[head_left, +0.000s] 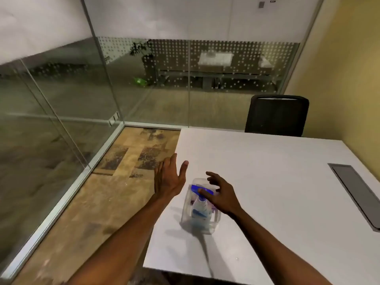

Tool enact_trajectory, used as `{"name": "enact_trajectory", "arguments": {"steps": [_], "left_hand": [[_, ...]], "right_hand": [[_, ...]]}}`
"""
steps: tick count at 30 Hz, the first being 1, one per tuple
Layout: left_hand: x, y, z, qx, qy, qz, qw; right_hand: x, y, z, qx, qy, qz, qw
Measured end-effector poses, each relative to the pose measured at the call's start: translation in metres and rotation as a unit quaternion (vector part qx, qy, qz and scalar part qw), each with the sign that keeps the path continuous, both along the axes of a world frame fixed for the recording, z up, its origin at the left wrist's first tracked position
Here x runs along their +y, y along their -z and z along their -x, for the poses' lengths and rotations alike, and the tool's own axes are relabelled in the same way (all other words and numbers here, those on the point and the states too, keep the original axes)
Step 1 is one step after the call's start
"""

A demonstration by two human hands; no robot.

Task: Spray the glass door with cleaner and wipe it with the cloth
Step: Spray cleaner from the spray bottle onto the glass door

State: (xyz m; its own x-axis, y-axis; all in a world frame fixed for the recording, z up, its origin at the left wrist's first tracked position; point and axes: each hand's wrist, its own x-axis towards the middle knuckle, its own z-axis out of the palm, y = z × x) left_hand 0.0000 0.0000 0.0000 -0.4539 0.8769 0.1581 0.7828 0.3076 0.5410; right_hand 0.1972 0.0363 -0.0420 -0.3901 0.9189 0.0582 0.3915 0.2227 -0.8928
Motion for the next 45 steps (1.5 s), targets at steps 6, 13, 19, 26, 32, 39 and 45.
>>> {"name": "enact_trajectory", "arguments": {"steps": [6,13,19,26,32,39,45], "left_hand": [[-0.012,0.030,-0.017,-0.114,-0.052,0.028,0.992],[-0.042,0.062,-0.032,-0.133,-0.057,-0.009,0.989],[-0.060,0.073,-0.040,-0.160,-0.023,0.020,0.987],[-0.071,0.054,-0.035,-0.190,-0.048,-0.054,0.979],[-0.125,0.060,-0.008,-0.141,-0.111,-0.051,0.982],[-0.195,0.069,0.025,-0.206,-0.253,-0.104,0.940],[-0.280,0.048,0.082,-0.195,-0.306,-0.170,0.916]], "right_hand": [[0.014,0.026,0.001,-0.114,-0.053,-0.020,0.992],[0.020,0.034,-0.004,-0.052,-0.056,-0.046,0.996],[0.022,0.003,-0.001,-0.001,-0.081,-0.109,0.991],[0.010,-0.047,0.032,0.053,-0.136,-0.141,0.979],[-0.035,-0.062,0.083,0.133,-0.220,-0.111,0.960],[-0.107,-0.065,0.148,0.158,-0.304,-0.106,0.933],[-0.176,-0.082,0.220,0.177,-0.413,-0.058,0.891]]}}
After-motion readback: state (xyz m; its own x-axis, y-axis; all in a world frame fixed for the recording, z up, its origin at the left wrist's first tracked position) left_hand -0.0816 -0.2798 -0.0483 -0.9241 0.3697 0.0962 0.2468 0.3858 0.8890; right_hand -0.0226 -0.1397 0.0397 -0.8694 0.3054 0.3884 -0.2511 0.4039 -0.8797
